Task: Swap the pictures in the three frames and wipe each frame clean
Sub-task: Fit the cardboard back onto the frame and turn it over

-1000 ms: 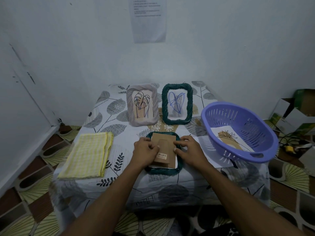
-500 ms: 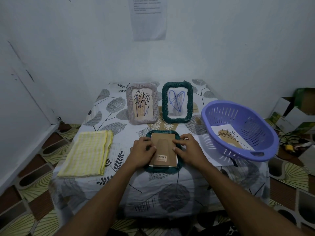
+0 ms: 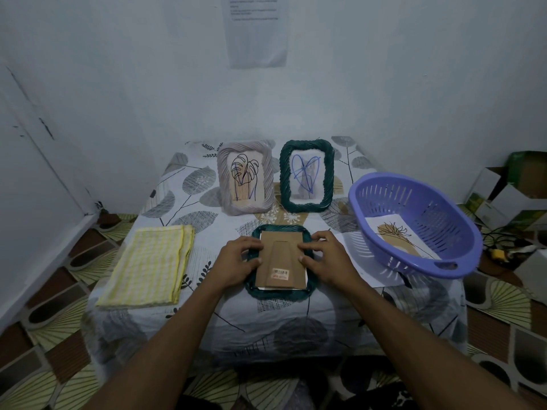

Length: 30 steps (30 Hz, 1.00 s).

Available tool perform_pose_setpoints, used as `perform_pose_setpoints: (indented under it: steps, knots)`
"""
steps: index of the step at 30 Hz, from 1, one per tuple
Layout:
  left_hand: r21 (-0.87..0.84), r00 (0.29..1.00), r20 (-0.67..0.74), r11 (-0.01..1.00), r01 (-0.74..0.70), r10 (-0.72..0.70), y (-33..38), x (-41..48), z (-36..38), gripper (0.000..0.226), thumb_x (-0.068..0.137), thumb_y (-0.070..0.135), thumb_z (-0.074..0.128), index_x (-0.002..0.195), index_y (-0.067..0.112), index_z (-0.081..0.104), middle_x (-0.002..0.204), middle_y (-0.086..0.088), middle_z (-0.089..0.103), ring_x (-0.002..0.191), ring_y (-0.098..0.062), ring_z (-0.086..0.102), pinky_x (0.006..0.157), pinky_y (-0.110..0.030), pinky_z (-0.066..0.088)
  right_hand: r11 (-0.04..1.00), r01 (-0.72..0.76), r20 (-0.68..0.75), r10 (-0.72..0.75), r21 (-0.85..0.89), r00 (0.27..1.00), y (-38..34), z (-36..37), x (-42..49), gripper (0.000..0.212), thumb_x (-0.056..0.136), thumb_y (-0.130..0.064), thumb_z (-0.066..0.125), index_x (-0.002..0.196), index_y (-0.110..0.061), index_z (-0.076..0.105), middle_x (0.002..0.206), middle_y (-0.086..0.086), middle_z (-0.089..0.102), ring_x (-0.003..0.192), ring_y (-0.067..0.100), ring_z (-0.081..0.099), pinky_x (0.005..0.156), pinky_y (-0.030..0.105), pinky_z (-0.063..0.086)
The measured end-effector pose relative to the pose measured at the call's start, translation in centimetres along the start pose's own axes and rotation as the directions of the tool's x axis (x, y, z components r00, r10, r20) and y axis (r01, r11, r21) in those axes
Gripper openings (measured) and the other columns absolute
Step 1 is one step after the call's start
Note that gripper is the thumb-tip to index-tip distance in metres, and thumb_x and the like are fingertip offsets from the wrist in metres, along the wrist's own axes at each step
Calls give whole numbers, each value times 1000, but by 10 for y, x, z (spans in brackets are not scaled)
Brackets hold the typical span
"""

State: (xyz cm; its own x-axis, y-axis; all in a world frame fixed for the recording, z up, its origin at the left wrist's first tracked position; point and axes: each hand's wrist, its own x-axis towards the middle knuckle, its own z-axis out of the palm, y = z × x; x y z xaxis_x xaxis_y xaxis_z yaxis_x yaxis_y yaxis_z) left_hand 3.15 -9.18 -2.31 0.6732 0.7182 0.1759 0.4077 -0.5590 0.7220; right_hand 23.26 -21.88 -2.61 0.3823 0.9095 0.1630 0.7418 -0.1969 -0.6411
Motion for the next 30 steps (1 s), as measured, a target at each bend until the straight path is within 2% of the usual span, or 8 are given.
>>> perform_pose_setpoints:
  steps: [6,10,11,14,16,24,30]
  knots:
    - [-15,1000,-23,1000,-8,7,0,0,-1,32,79,7,75,111,7,68,122,-5,62,107,-12,55,100,-25,42,1000,-4,-1,4,-2,1000,0,1,0,37,85,-25,70,121,-15,67,127,5,46,120,16,46,99,23,33]
    - [6,999,-18,999,-34,34,-1,-4,-5,27,80,3,71,107,8,67,124,-4,59,108,-9,53,86,0,35,1000,-10,-9,10,-4,1000,0,2,0,36,86,-26,70,121,-16,67,128,5,45,120,16,46,97,18,31]
    - [-13,999,17,999,-31,31,-3,-5,-9,29,80,1,69,108,10,67,128,-3,56,112,-9,51,88,0,34,1000,-7,-8,7,-7,1000,0,2,0,36,86,-26,70,121,-16,67,128,5,45,120,16,46,97,18,31]
    - [-84,979,200,996,-7,24,-9,-9,-23,42,80,-2,69,117,18,62,144,0,43,127,-9,42,106,-20,35,1000,1,-3,-1,-15,1000,-1,1,-1,37,86,-27,69,121,-16,67,128,5,46,120,17,45,99,23,34]
    - [-78,960,279,997,-1,23,-12,-9,-28,49,80,2,72,122,22,58,148,2,36,132,-9,35,110,-25,32,1000,1,0,-1,-21,1000,-1,1,-1,37,86,-26,69,122,-16,67,128,6,46,120,17,45,100,26,35]
    - [-37,939,343,999,-2,15,-13,-8,-29,59,80,10,75,134,17,52,154,1,29,140,-9,25,110,-21,25,1000,-6,3,6,-25,1000,-3,1,-3,37,87,-25,69,122,-16,67,128,6,45,120,18,46,101,27,35]
    - [10,935,355,1000,-24,19,-11,-8,-30,63,81,13,75,138,17,49,156,1,27,135,-3,23,108,-18,22,1000,-10,6,10,-19,1000,-2,1,-3,37,87,-26,69,122,-17,67,129,6,44,121,18,46,103,27,34]
